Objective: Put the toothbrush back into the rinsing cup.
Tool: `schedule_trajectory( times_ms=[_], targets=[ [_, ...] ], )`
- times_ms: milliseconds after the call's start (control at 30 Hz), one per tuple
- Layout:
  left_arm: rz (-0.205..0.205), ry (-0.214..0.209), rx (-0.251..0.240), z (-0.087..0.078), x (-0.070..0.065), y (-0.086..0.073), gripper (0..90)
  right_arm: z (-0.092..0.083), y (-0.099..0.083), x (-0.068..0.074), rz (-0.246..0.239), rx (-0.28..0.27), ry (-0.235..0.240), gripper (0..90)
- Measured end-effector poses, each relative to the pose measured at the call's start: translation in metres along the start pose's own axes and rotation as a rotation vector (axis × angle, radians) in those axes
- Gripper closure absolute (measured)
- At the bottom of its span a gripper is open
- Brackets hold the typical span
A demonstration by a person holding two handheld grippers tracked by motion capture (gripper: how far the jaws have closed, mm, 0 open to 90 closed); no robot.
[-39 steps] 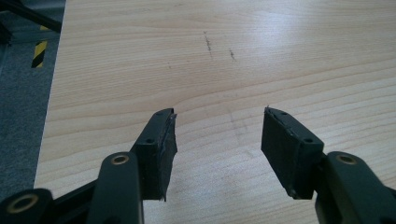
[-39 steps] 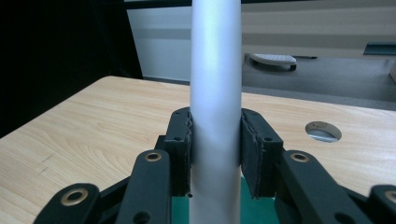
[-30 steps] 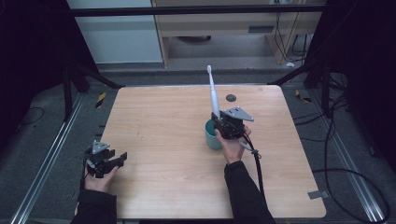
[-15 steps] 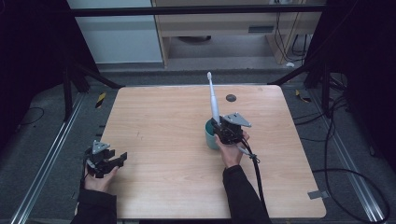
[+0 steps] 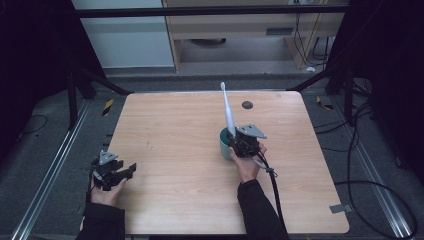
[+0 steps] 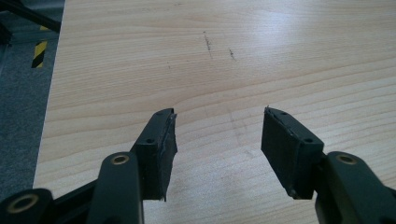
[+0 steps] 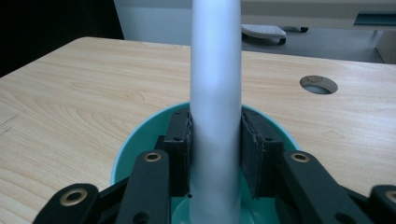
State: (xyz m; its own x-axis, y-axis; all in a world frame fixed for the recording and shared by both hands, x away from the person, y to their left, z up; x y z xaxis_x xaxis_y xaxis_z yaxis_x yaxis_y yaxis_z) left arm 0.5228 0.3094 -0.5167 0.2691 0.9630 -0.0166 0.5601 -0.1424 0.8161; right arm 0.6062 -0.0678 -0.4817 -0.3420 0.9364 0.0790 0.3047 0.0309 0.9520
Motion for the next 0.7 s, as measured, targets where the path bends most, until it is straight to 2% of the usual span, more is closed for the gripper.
schedule_trajectory(
  times_ms=[133, 300, 700],
  targets=[
    [0.001, 0.0, 0.001, 0.0002, -0.0002, -0.0001, 44.4, -0.0003, -0.0037, -0.0003, 0.005, 0.022, 0.002, 66.0],
    [0.001, -0.001, 0.001, 0.0002, -0.0003, -0.0001, 44.5, 0.0004, -0.0071, 0.0002, -0.013, 0.043, -0.001, 65.9],
    [0.001, -0.001, 0.001, 0.0001, -0.0003, 0.0, 44.3, 0.0008, -0.0072, 0.0, -0.026, 0.068, -0.005, 65.3]
  ],
)
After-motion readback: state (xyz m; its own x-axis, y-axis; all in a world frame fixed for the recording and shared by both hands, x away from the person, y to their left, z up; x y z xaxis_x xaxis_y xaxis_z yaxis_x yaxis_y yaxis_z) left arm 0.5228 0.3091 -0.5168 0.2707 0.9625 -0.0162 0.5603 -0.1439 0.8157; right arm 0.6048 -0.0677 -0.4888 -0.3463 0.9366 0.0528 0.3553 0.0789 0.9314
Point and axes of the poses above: each handheld gripper's, and its own axes: z roughly forward along the jaws, y roughly out of its top, x roughly to its left, the point moved 8 cm from there along z, roughly forward along the jaws, and after that the axes turned 5 degrees about -x, right-handed, at the moved point
